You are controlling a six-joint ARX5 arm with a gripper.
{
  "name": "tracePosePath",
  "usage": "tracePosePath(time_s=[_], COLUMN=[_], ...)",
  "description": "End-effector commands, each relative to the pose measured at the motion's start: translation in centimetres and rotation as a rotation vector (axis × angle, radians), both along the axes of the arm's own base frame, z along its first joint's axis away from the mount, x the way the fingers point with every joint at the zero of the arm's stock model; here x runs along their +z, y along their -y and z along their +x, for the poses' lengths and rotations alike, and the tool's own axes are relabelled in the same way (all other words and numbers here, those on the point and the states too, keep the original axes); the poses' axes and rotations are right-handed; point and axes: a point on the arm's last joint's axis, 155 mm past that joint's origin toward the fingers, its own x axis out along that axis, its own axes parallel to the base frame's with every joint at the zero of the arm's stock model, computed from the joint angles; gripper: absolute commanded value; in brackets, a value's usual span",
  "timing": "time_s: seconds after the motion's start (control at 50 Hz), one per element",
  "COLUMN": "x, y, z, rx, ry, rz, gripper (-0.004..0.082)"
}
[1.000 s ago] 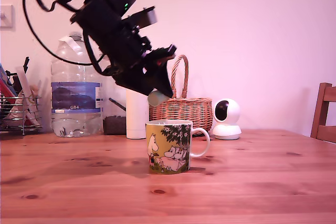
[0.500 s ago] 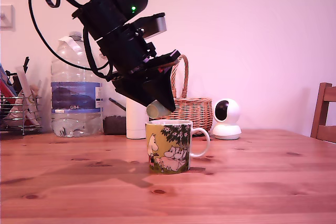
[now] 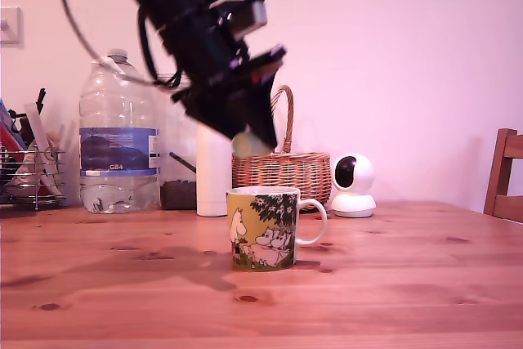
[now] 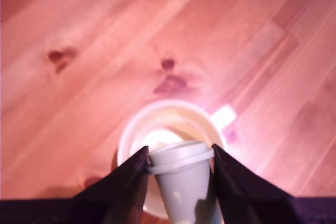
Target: Pick up the coffee capsules from the table one by one and drop them inside the nearest coffee cup
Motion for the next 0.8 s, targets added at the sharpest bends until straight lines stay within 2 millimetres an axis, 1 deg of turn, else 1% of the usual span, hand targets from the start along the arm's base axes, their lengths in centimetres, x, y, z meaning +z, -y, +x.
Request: tracePosePath(time_s=[0.0,0.08,0.18,0.4,0.52,0.78], x=[-3.2,-3.7,-4.4,-5.3,-5.5,-5.4], y=[0.4,0.6,0.9,0.8,0.6,0.5], z=[-0.2,-0.1,-0.5,-0.7,-0.9,-0.2], rx=[-0.017,-0.026,-0.039,-0.047,-0.047,-0.047], ry=[-0.065,-0.088,-0.121,-0.145,-0.154,-0.115], rz=[0.055,0.077,0.108,0.134,0.141,0.155], gripper=[0.0279,0.0279,0.0279,0.0279,0.0279,0.0279])
